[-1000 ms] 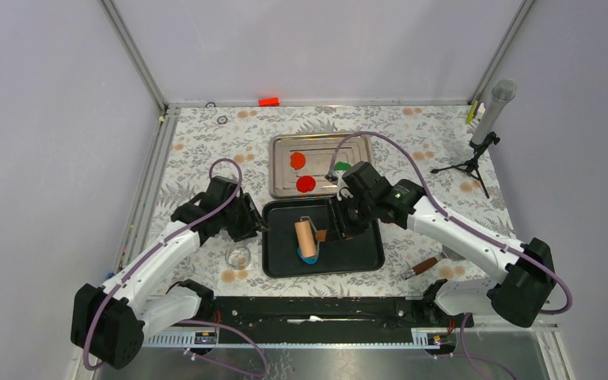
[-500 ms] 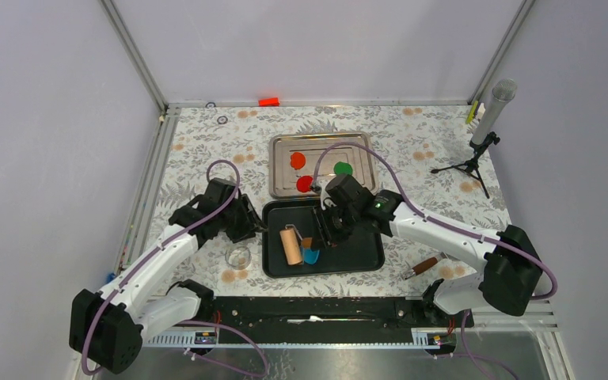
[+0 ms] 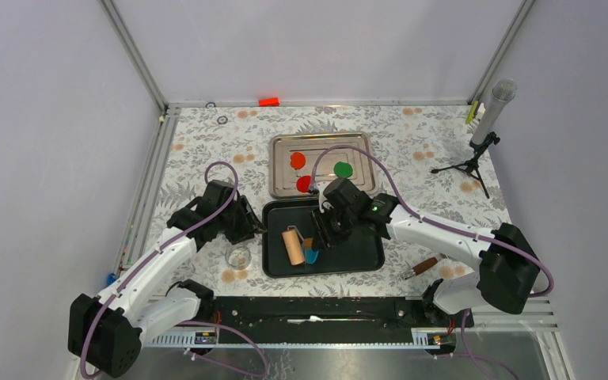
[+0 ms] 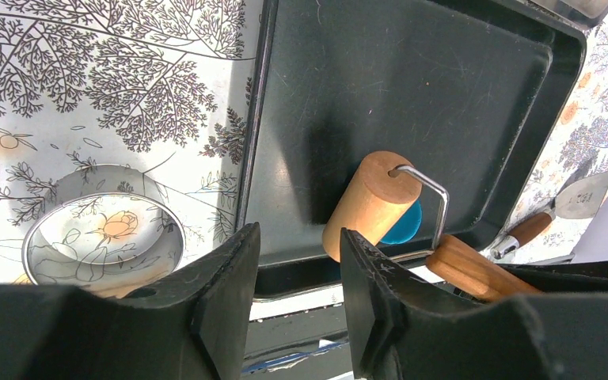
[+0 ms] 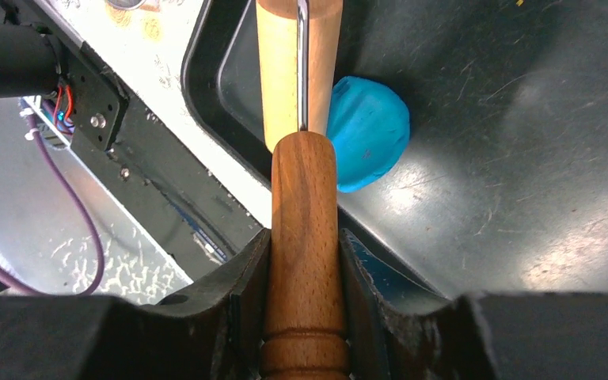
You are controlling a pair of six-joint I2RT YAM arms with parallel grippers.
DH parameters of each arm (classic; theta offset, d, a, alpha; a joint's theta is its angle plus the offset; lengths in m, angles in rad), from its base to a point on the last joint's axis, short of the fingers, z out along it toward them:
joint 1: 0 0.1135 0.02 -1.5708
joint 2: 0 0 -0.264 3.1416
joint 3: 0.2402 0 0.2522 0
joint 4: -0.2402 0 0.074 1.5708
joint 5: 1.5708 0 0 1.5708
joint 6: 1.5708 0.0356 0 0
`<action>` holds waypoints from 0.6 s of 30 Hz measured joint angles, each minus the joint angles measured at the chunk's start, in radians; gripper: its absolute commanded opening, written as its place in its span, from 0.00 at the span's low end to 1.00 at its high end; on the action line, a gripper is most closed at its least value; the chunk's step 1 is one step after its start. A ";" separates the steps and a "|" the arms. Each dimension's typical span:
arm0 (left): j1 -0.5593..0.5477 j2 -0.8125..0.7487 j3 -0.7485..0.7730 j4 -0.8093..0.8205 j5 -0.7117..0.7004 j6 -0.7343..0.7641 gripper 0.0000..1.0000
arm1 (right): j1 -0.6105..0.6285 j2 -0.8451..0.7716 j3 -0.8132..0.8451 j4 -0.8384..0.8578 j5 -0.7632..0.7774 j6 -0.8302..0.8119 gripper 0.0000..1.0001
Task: Roll out the dumpling wrappers from the dough
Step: Flatten out the dough on the work surface.
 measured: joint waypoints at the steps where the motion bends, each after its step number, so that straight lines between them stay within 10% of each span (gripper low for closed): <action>1: 0.000 0.000 0.000 0.000 0.000 0.000 0.44 | 0.000 0.000 0.000 0.003 0.008 -0.008 0.00; 18: 0.000 0.003 0.000 0.000 0.003 0.008 0.44 | 0.011 0.000 0.045 -0.002 0.208 -0.135 0.00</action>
